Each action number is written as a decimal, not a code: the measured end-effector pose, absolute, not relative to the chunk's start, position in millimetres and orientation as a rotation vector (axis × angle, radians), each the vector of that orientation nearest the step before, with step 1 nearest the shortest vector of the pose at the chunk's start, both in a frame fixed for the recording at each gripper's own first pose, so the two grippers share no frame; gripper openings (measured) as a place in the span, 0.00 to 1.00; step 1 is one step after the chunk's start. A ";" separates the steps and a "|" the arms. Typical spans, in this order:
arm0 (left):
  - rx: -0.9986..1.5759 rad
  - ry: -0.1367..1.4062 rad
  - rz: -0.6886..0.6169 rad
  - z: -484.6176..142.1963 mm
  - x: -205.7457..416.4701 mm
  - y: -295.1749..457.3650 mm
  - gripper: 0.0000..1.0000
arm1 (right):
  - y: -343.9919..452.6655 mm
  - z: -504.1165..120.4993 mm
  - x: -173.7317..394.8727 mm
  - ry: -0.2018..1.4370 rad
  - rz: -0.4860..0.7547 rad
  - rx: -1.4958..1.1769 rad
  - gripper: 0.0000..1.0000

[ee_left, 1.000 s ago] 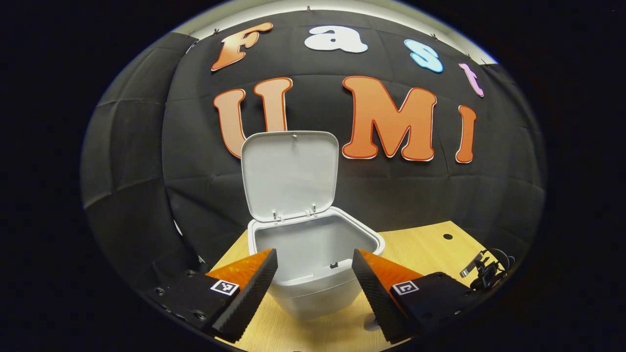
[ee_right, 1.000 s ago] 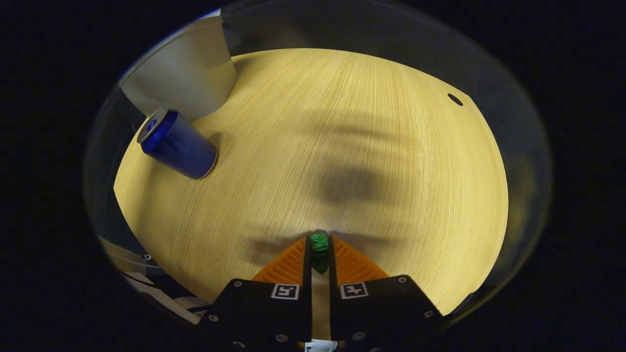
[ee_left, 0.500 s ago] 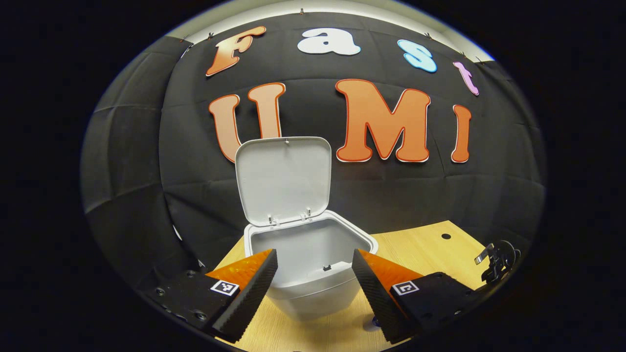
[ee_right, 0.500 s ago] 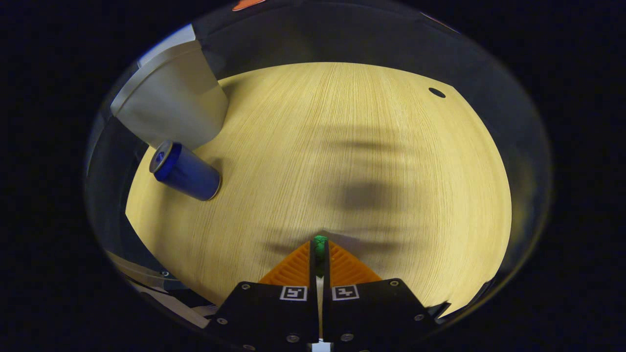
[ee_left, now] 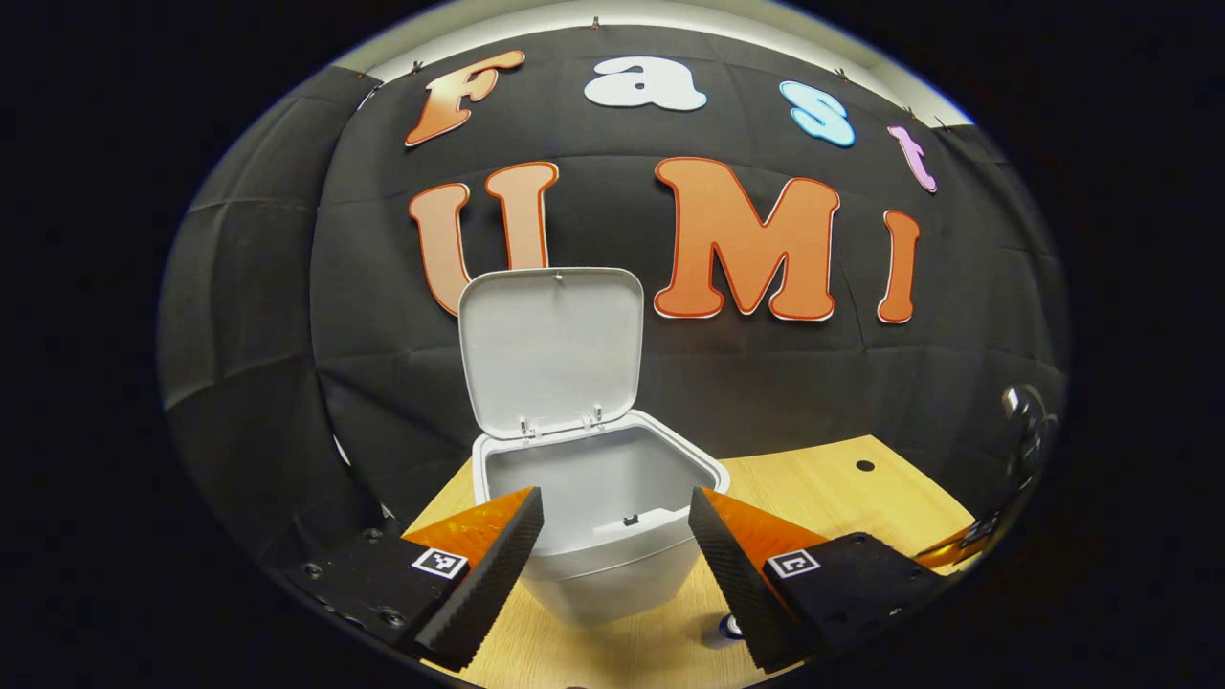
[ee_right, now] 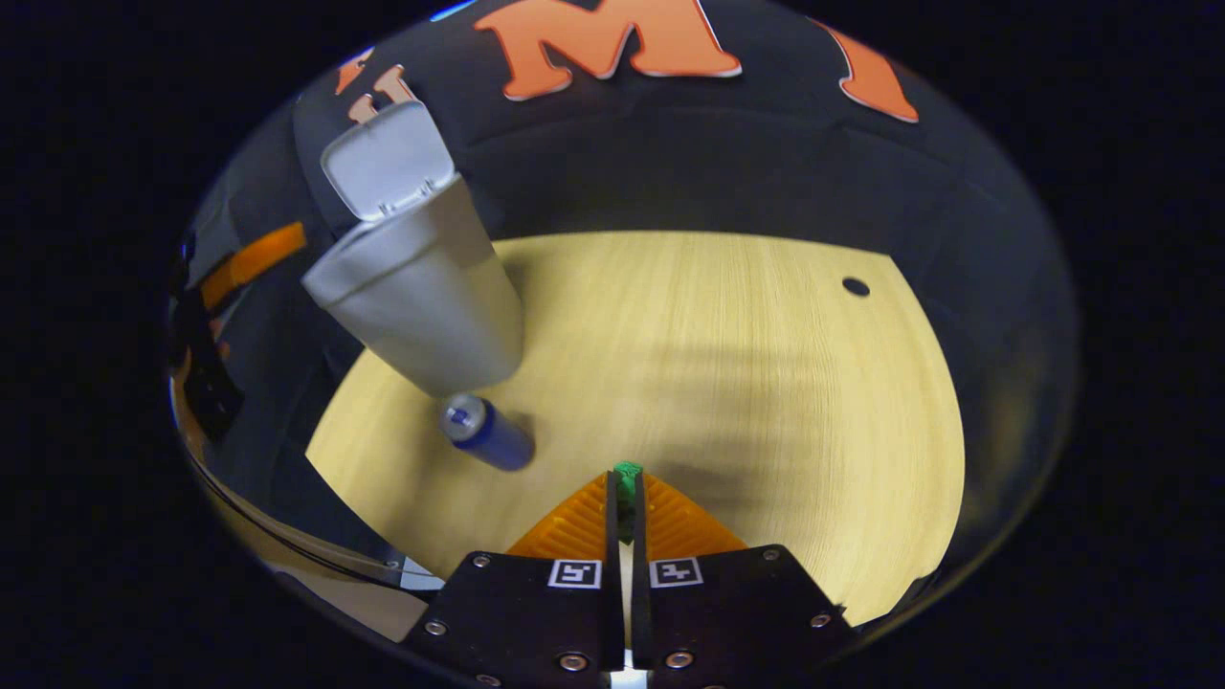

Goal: Press the lid of the desktop garbage bin to open it, pick up the crumpled paper on the desktop and throw it into the bin, then pick up the pop can on the desktop and drop it into the bin, and finally close the garbage bin lid.

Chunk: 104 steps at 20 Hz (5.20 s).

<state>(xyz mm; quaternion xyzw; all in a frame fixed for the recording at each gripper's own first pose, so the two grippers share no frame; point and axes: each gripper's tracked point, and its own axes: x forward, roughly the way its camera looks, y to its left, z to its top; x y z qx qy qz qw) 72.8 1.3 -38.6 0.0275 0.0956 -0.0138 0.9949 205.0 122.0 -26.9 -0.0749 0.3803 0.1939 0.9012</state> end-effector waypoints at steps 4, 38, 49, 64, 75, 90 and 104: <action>0.033 0.173 -0.022 -31.9 68.5 10.2 0.98 | 125.0 61.2 251.3 0.592 0.508 -0.103 0.04; -0.014 0.244 0.223 -65.1 8.1 188.4 0.98 | 456.0 119.6 324.5 0.372 0.930 -0.396 0.11; -0.014 0.250 0.214 -63.6 15.1 191.0 0.98 | 441.9 118.6 344.6 0.368 0.835 -0.383 0.95; -0.005 0.263 0.017 -64.3 31.1 90.1 0.98 | 333.9 163.9 334.0 0.243 0.707 -0.312 0.95; 0.007 0.328 -0.308 -118.5 50.9 -56.5 0.98 | 209.3 160.5 325.1 0.247 0.533 -0.257 0.95; 0.094 0.551 -0.457 -247.7 41.1 -138.1 0.99 | 74.6 119.4 295.8 0.234 0.332 -0.132 0.95; 0.190 0.628 -0.405 -331.7 55.0 -143.8 0.99 | 14.3 68.0 270.7 0.230 0.189 -0.083 0.95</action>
